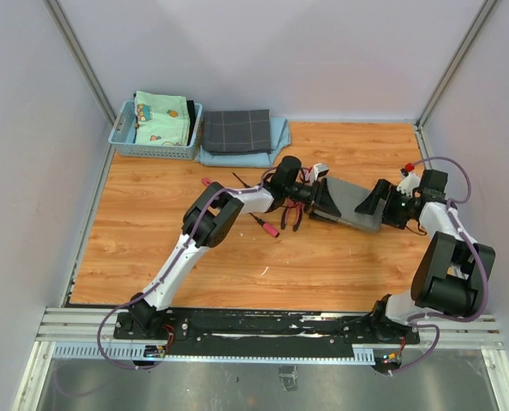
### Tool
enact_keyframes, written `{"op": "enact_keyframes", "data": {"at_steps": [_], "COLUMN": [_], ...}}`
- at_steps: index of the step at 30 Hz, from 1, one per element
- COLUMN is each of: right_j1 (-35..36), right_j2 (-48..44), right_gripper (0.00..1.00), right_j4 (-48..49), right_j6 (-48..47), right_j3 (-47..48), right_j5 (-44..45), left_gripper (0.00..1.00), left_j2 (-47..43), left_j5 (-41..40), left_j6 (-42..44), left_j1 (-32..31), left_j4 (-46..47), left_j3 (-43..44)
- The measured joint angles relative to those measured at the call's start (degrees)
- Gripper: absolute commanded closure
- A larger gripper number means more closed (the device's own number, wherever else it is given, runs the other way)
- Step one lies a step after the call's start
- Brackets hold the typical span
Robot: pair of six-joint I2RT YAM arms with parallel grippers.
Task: Pack the tool kit
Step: Pick up the toolbox from the center of the board.
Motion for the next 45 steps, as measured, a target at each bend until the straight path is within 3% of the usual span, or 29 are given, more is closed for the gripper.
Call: {"op": "enact_keyframes", "data": {"at_steps": [9, 22, 24, 28, 33, 40, 45], "right_j1": [0.00, -0.20, -0.22, -0.37, -0.37, 2.23, 14.12], "right_j2": [-6.62, -13.55, -13.97, -13.94, -14.03, -18.36, -23.98], "right_gripper": [0.02, 0.02, 0.02, 0.02, 0.02, 0.02, 0.02], "right_j4": [0.31, 2.86, 2.84, 2.67, 2.12, -0.98, -1.70], "right_j6": [0.00, 3.13, 3.02, 2.97, 2.75, -1.46, -6.64], "right_j3": [0.02, 4.00, 4.33, 4.37, 4.42, 4.57, 5.27], "right_j5": [-1.53, -11.87, -11.78, -9.79, -7.37, 4.59, 19.67], "left_gripper": [1.00, 1.00, 1.00, 1.00, 1.00, 1.00, 1.00], "left_j2": [-4.11, -17.20, -18.29, -18.69, -22.69, -25.57, -26.99], "left_j5": [0.59, 1.16, 0.61, -5.20, -12.55, -24.17, -29.59], "left_j6": [0.33, 4.39, 10.86, 31.82, 47.93, 55.84, 49.90], "left_j1": [0.76, 3.87, 4.28, 4.68, 5.07, 5.11, 5.86], "left_j4": [-1.20, -2.99, -9.68, -33.48, -47.58, -56.76, -58.45], "left_j3": [-0.46, -5.79, -4.33, 6.97, 10.01, 10.01, 8.52]}}
